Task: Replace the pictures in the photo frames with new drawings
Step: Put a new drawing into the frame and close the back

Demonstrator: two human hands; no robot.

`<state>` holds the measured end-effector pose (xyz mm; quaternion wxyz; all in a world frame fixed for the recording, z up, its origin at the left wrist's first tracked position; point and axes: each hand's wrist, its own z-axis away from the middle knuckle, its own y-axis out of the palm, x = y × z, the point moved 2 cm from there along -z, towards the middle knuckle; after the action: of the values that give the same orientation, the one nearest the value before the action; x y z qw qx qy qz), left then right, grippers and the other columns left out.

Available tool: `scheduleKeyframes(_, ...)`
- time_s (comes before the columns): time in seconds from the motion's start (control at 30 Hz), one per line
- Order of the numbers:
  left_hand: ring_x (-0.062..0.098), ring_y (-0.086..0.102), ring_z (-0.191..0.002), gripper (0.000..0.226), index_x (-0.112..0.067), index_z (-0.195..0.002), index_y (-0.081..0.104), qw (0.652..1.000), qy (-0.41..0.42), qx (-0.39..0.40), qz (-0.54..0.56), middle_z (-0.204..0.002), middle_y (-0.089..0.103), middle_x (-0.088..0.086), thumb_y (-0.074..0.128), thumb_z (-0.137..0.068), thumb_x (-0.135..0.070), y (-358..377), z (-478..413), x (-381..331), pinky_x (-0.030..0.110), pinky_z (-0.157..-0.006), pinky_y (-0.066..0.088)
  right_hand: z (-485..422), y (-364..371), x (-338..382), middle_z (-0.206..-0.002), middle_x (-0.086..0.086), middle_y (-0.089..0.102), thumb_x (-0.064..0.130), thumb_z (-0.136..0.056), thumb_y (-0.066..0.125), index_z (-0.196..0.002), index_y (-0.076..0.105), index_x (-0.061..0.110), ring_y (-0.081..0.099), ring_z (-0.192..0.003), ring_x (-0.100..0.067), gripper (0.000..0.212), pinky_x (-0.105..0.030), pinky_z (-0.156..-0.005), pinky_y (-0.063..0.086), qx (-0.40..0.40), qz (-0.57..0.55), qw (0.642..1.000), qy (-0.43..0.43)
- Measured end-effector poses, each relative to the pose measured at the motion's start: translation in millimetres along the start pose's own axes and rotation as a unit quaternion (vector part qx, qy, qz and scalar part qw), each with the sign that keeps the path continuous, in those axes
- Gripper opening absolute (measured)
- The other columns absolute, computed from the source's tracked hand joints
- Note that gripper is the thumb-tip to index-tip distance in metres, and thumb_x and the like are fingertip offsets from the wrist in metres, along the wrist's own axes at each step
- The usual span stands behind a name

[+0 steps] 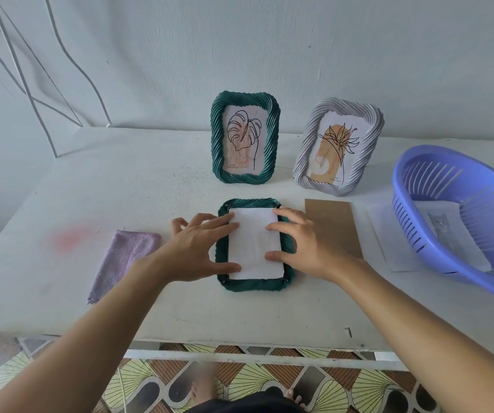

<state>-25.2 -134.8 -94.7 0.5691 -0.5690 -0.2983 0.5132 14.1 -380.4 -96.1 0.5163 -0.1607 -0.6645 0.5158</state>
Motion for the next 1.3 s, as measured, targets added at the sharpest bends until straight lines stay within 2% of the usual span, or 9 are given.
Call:
scheduleKeyframes(0.2,0.009,0.015,-0.146,0.090,-0.040,-0.156,0.023,1.000,-0.004,-0.001,0.012,-0.164,0.012,-0.022,0.050,-0.080,-0.081,0.1,-1.1,0.2,0.044,-0.108,0.015,0.0,-0.3,-1.7,-0.157,0.007,0.031,0.052,-0.083,0.072,-0.136,0.057,0.028,0.022,-0.146,-0.009,0.060,-0.028,-0.116,0.023,0.000,0.001,1.000,-0.006)
scheduleKeyframes(0.47,0.009,0.016,-0.146,0.088,-0.040,-0.155,0.026,1.000,-0.014,-0.002,0.025,-0.164,0.013,-0.022,0.054,-0.081,-0.077,-1.9,0.6,-1.2,0.044,-0.109,0.014,-2.6,3.8,-4.1,-0.157,0.006,0.033,0.056,-0.082,0.071,-0.134,0.058,0.029,0.021,-0.147,-0.009,0.061,-0.035,-0.119,0.026,-0.004,0.000,1.000,-0.012)
scheduleKeyframes(0.67,0.008,0.018,-0.146,0.086,-0.042,-0.155,0.027,1.000,-0.016,-0.007,0.022,-0.164,0.014,-0.021,0.054,-0.081,-0.078,-4.7,1.1,-3.4,0.044,-0.109,0.014,-0.5,-1.5,-3.6,-0.156,0.009,0.032,0.057,-0.084,0.068,-0.135,0.056,0.032,0.026,-0.144,-0.008,0.058,-0.031,-0.114,0.028,-0.004,-0.003,1.000,-0.015)
scheduleKeyframes(0.8,0.010,0.020,-0.146,0.074,-0.047,-0.151,0.031,0.999,-0.014,-0.031,0.014,-0.164,0.017,-0.019,0.049,-0.085,-0.077,-10.9,-0.9,-9.0,0.048,-0.109,0.015,2.8,-8.4,-8.2,-0.147,0.012,0.044,0.055,-0.089,0.063,-0.129,0.062,0.030,0.045,-0.131,-0.007,0.048,-0.030,-0.107,0.040,-0.067,-0.020,0.998,-0.008)
scheduleKeyframes(0.9,0.011,0.031,-0.141,0.059,-0.048,-0.144,0.043,0.995,-0.022,-0.096,0.014,-0.157,0.034,-0.018,0.047,-0.090,-0.071,-22.0,-5.6,-18.8,0.049,-0.109,0.018,10.4,-17.8,-17.2,-0.121,0.006,0.063,0.042,-0.090,0.064,-0.113,0.069,0.020,0.060,-0.111,-0.014,0.032,-0.038,-0.094,0.051,-0.190,-0.039,0.981,-0.008)
scheduleKeyframes(1.0,0.008,0.052,-0.119,0.041,-0.044,-0.132,0.055,0.985,-0.008,-0.159,0.059,-0.133,0.055,-0.019,0.053,-0.094,-0.058,-31.7,-17.7,-40.2,0.046,-0.101,0.026,21.9,-29.3,-30.7,-0.102,0.002,0.066,0.021,-0.087,0.070,-0.102,0.069,0.016,0.063,-0.094,-0.021,0.016,-0.040,-0.082,0.054,-0.285,0.002,0.958,0.042)
scheduleKeyframes(1.07,0.008,0.055,-0.109,0.036,-0.042,-0.128,0.059,0.983,0.011,-0.172,0.068,-0.122,0.059,-0.020,0.054,-0.095,-0.055,-30.5,-30.0,-59.2,0.043,-0.096,0.029,28.6,-35.4,-40.6,-0.097,-0.001,0.066,0.023,-0.086,0.071,-0.101,0.067,0.015,0.061,-0.090,-0.025,0.017,-0.042,-0.077,0.053,-0.291,0.055,0.952,0.082)
scheduleKeyframes(1.2,0.012,0.049,-0.118,0.038,-0.039,-0.131,0.058,0.985,0.036,-0.157,0.058,-0.129,0.059,-0.016,0.052,-0.096,-0.053,-14.9,-58.0,-93.8,0.043,-0.096,0.027,39.7,-42.7,-54.6,-0.105,-0.004,0.066,0.032,-0.090,0.066,-0.113,0.063,0.016,0.059,-0.097,-0.026,0.029,-0.036,-0.077,0.050,-0.240,0.100,0.953,0.154)
scheduleKeyframes(1.3,0.013,0.045,-0.122,0.041,-0.038,-0.133,0.056,0.990,0.026,-0.130,0.050,-0.130,0.058,-0.014,0.051,-0.096,-0.054,-3.4,-76.2,-112.8,0.041,-0.093,0.023,45.2,-44.9,-58.3,-0.105,-0.004,0.067,0.036,-0.091,0.063,-0.119,0.060,0.018,0.059,-0.098,-0.025,0.033,-0.037,-0.078,0.052,-0.221,0.117,0.952,0.175)
